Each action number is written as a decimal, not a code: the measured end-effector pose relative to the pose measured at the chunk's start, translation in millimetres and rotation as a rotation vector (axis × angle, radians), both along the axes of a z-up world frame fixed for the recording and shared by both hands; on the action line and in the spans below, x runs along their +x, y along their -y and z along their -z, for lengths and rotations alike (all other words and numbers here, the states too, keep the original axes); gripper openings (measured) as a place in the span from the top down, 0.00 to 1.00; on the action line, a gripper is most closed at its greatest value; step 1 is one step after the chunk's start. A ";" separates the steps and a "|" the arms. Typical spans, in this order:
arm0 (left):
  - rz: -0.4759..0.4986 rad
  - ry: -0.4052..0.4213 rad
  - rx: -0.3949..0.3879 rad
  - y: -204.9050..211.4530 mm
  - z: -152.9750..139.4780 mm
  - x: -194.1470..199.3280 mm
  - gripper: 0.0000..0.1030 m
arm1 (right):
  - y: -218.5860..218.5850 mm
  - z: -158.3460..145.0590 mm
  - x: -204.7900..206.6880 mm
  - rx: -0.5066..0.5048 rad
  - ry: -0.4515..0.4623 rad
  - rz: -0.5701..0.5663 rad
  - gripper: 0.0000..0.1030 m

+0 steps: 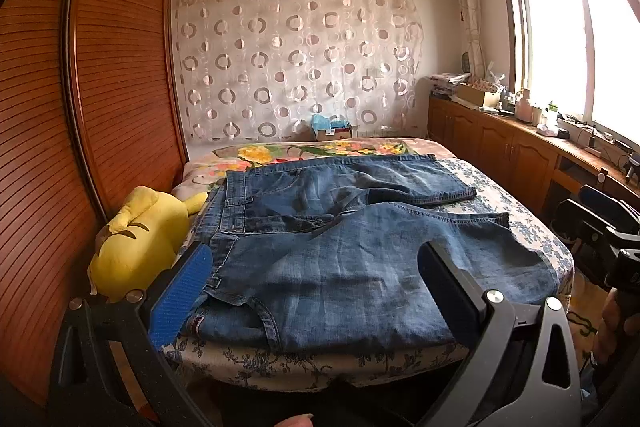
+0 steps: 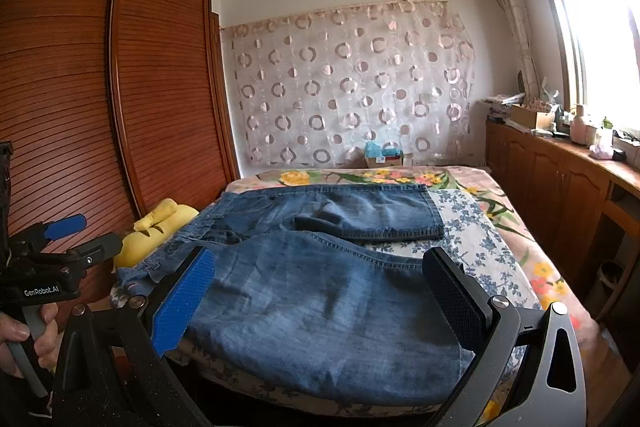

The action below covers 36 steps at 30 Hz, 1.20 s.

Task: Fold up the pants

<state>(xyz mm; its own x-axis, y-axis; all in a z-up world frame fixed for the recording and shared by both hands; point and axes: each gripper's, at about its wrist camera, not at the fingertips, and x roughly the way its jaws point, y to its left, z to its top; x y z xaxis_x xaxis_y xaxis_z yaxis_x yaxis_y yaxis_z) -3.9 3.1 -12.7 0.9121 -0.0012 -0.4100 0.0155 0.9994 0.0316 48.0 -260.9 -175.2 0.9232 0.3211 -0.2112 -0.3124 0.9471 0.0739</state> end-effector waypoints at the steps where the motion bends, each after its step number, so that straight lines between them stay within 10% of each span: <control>1: 0.000 -0.001 0.000 0.2 -1.9 0.6 0.00 | 0.0 0.4 -0.1 0.001 0.000 0.000 0.00; 36: -0.001 0.000 -0.005 -0.2 -2.7 0.6 0.00 | -0.1 1.5 -1.3 0.003 -0.002 0.000 0.00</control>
<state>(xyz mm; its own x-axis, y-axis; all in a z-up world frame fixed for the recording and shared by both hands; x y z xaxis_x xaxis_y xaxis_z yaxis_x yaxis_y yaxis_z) -3.3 3.3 -10.0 0.9119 -0.0025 -0.4104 0.0148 0.9995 0.0268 46.7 -260.8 -176.7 0.9231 0.3214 -0.2114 -0.3119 0.9469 0.0777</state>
